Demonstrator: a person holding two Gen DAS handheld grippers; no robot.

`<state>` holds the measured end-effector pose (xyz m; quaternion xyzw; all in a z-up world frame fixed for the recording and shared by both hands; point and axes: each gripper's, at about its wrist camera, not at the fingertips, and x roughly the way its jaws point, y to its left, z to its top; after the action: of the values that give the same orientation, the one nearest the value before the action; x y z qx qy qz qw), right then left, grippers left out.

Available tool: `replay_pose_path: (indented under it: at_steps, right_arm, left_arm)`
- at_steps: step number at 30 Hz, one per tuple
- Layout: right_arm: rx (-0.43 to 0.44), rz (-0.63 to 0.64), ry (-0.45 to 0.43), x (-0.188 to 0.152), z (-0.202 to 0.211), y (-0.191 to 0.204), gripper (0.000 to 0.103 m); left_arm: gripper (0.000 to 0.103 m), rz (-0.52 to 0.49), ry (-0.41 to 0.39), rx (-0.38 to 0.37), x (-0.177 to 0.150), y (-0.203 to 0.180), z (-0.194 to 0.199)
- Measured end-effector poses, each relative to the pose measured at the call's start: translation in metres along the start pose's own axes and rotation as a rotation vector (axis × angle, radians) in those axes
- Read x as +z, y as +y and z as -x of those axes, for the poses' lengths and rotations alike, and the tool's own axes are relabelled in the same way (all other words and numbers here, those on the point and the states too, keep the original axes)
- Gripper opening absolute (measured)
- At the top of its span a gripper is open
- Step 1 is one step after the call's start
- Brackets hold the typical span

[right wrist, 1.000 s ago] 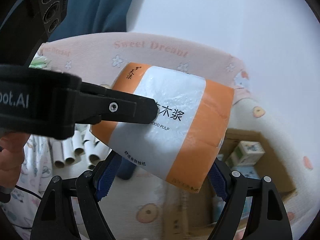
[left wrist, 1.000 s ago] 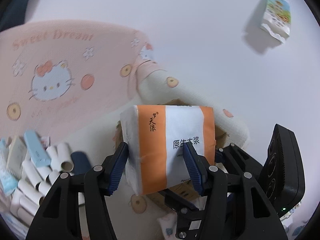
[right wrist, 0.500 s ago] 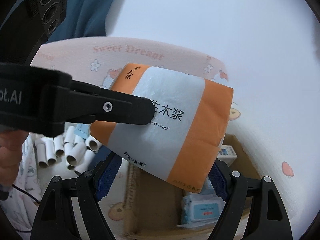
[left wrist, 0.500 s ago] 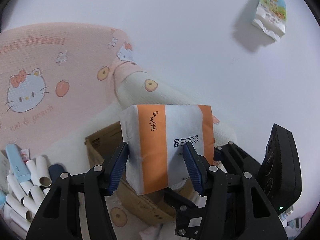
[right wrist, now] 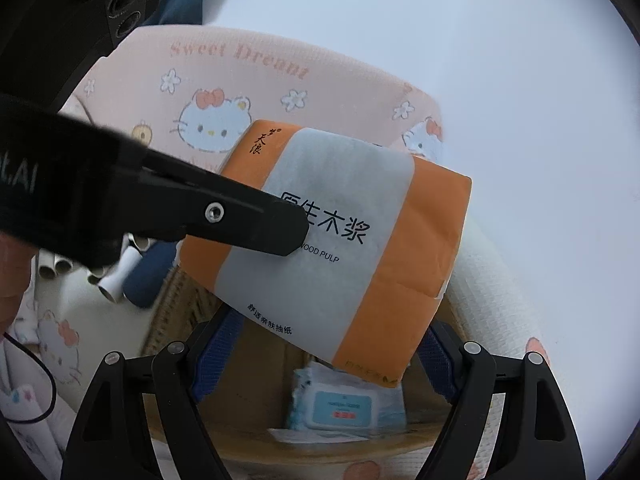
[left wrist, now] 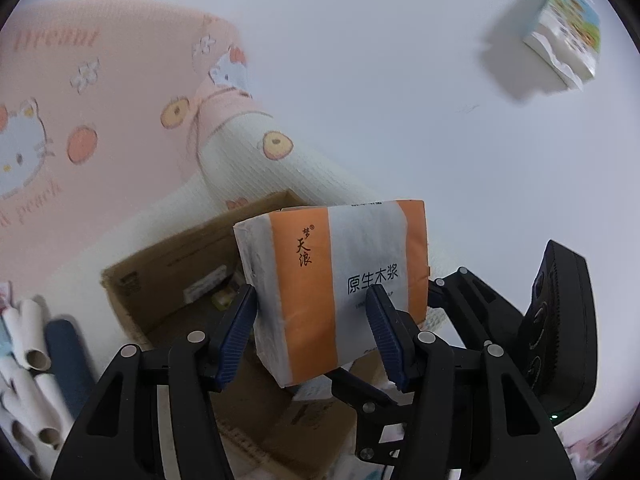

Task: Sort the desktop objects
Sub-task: 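Lift the tissue pack with the right gripper and carry it over the cardboard box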

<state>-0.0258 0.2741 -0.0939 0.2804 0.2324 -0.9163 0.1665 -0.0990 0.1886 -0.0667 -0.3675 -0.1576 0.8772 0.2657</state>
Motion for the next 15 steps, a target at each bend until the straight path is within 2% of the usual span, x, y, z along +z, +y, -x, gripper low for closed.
replay_pose_path:
  at_steps: [11,15]
  right_arm:
    - [0.021,-0.002,0.095,-0.015,-0.013,-0.033,0.081]
    - [0.063,-0.023,0.143,-0.025,-0.023,-0.044,0.081]
  left_arm:
    - [0.053,0.233,0.116,-0.123,0.001,0.026,-0.046]
    - [0.053,0.297,0.176,-0.127,-0.003,0.033,-0.069]
